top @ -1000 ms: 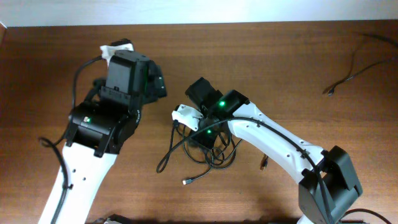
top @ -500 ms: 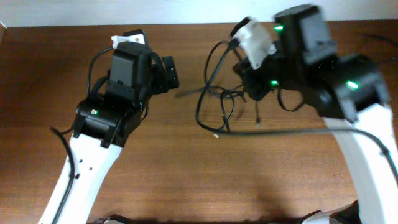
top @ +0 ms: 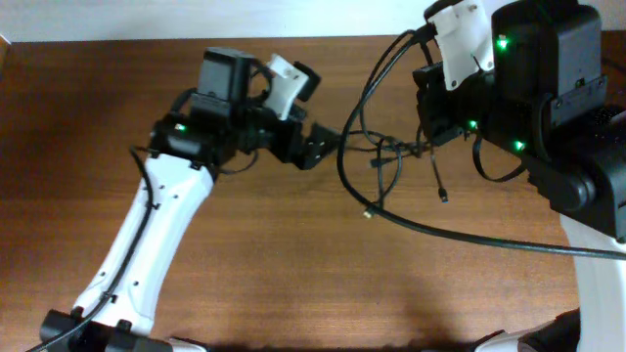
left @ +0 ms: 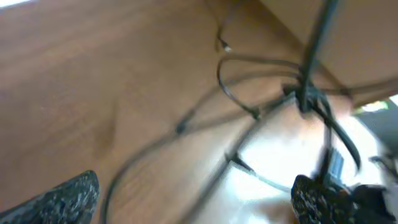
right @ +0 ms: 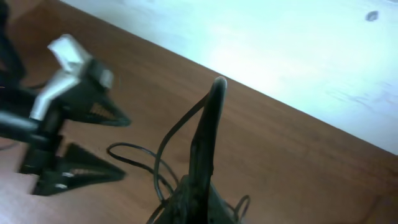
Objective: Untangle cables
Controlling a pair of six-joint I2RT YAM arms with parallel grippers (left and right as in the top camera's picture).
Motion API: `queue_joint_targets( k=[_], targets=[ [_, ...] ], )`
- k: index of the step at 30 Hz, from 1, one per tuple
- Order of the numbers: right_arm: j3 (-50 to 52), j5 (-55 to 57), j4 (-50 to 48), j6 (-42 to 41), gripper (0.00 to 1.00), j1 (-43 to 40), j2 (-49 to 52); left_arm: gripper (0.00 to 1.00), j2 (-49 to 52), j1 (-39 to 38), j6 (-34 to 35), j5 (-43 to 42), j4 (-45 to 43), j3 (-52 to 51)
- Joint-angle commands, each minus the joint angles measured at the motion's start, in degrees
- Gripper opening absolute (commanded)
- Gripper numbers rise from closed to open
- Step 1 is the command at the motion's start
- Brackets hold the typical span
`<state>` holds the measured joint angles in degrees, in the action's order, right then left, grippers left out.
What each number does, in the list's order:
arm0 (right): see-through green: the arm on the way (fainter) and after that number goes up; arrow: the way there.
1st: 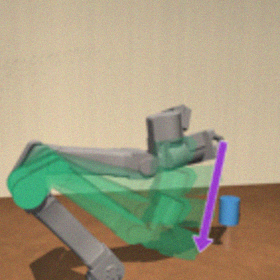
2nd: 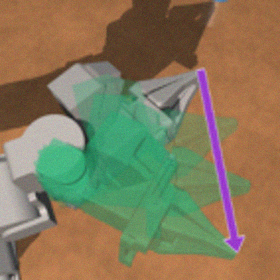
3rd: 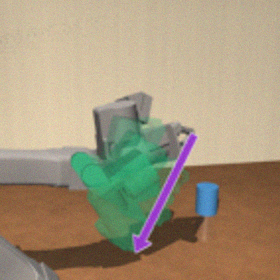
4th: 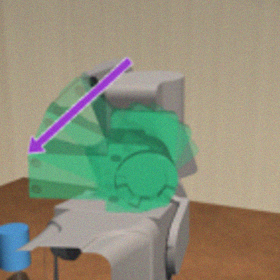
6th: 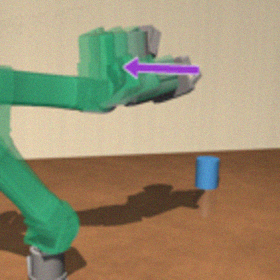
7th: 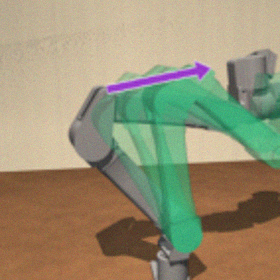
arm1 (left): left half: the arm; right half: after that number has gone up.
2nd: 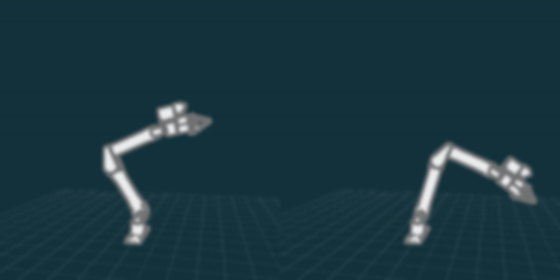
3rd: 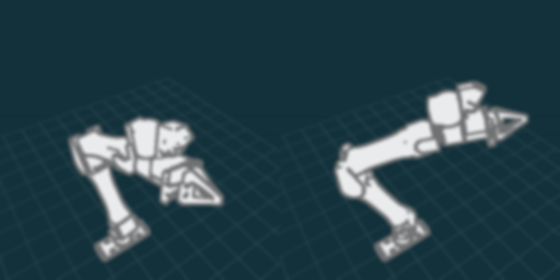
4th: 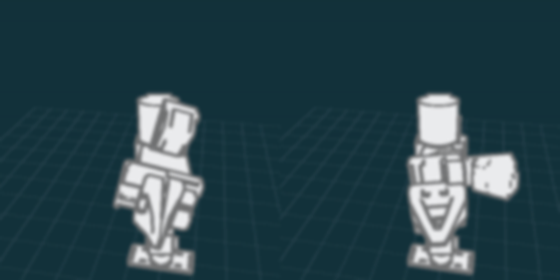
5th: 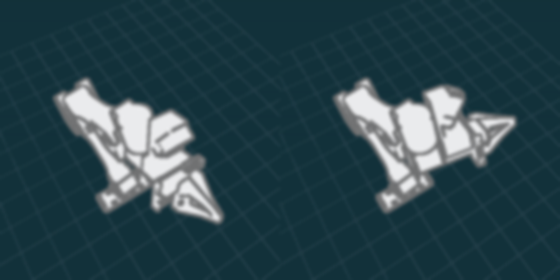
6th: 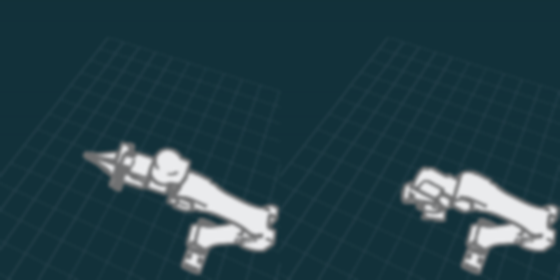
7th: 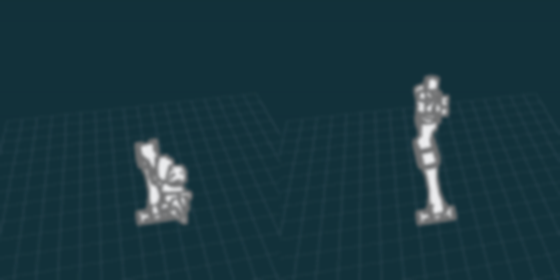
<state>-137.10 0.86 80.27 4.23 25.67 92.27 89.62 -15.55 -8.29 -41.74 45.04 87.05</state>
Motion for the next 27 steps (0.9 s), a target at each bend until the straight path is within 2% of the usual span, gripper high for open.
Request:
queue_joint_targets(
  k=[1,4,9,14,20,24,27],
  targets=[
    [-1.5,2.4,-2.4,-2.9,0.04,-2.1,0.2,0.99,-2.0,7.8,-10.8,-16.0,4.9,0.1],
    [-1.5,-1.2,-3.7,-3.3,0.04,-2.5,0.2,0.99,-2.5,8.8,-12.2,-16.6,5.4,0.1],
    [-1.5,-1.8,-3.7,-3.7,0.04,-2.5,0.2,0.99,-2.4,2.3,-16.5,-15.9,4.8,0.0],
    [-1.5,-4.3,-2.6,-3.7,0.04,-2.5,0.1,0.99,-2.4,-1.8,-19.2,-2.6,4.5,0.0],
    [-1.5,-5.9,-1.4,-3.7,0.04,-2.5,0.0,0.99,-2.4,-2.3,-23.6,10.8,6.5,0.0],
    [-1.9,-10.8,-1.4,-3.7,0.04,-2.5,0.0,0.99,-2.3,-3.0,-24.8,10.9,6.3,0.0],
    [-4.1,-12.4,-1.2,-3.7,0.04,-2.5,0.0,0.99,-0.2,-6.8,-24.8,11.0,6.0,0.0]
  ],
)
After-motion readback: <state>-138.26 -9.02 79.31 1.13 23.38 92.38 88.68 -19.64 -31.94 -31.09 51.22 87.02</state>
